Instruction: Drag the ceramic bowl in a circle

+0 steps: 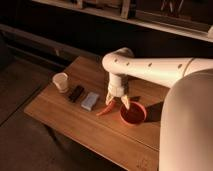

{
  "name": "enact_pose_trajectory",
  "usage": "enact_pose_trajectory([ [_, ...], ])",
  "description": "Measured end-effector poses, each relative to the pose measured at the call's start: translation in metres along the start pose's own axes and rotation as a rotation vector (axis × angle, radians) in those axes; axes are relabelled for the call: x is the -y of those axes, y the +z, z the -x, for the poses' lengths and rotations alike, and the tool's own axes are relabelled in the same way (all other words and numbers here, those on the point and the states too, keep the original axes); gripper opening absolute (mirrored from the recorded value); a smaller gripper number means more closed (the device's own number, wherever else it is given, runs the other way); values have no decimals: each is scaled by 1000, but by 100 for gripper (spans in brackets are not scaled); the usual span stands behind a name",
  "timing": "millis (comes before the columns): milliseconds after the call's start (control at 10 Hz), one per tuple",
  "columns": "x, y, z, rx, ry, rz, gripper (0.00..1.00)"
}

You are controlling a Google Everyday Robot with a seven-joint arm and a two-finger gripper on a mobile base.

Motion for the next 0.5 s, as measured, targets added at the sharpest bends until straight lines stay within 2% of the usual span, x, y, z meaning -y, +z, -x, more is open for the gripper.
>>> enact_pose_trajectory([
  [500,-1,38,-3,-55,-36,10,65],
])
